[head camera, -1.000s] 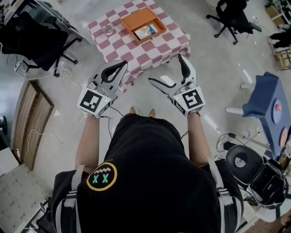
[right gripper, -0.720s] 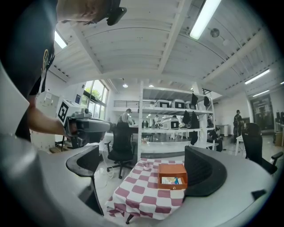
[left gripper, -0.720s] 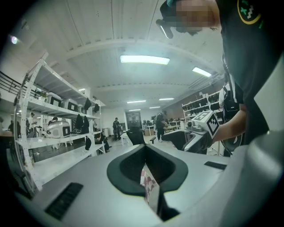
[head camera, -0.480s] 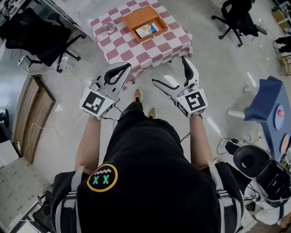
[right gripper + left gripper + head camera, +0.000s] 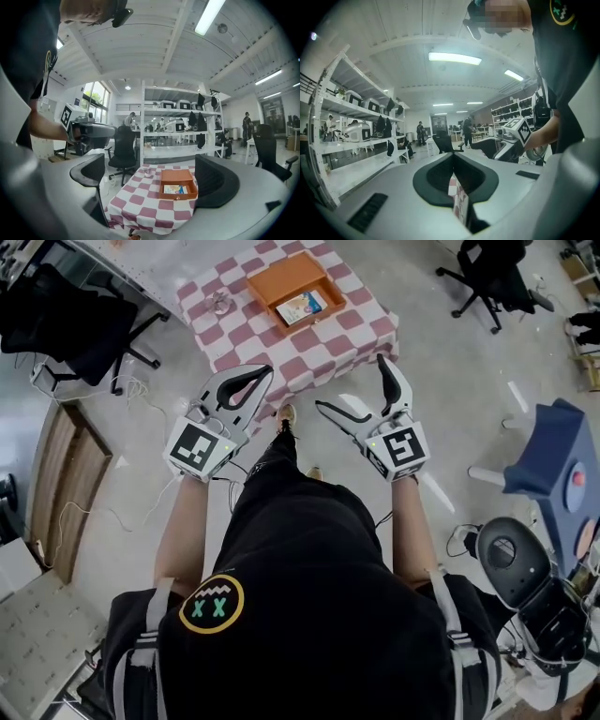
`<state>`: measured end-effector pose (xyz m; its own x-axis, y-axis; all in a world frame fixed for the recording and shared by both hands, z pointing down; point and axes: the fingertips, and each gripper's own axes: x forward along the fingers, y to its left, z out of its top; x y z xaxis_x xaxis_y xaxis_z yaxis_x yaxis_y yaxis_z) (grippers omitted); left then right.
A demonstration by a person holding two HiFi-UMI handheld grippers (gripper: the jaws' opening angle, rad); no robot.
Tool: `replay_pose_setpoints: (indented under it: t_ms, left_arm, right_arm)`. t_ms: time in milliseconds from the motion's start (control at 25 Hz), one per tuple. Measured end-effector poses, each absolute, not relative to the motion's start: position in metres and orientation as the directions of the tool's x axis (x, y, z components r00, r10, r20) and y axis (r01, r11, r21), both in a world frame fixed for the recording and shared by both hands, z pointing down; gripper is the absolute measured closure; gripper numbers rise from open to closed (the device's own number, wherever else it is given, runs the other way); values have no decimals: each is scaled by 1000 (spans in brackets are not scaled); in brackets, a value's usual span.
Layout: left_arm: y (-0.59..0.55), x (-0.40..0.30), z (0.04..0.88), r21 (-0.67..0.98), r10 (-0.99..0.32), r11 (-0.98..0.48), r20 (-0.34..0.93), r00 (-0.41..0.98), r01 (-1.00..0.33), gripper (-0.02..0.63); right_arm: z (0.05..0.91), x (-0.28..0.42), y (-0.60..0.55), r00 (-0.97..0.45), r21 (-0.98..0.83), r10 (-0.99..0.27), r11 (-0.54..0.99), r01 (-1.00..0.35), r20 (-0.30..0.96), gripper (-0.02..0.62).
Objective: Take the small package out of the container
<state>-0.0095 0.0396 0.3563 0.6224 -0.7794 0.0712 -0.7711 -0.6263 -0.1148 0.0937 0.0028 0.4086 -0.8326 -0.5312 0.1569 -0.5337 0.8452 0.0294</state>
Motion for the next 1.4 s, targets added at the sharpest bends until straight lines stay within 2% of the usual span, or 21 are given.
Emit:
replay_pose_setpoints:
  t_ms: [640,1400]
  left_arm:
    - [-116,-76,357,-39,-750,-661,36,660,-749,586]
    - [-202,-127,383,41,-730,-682,29,683,-731,586]
  right_arm:
    - [416,30,-145,-793,32,-563,819,-573,233,0]
    - [463,-24,-245,-750,-14,-556,800,-600,358,0]
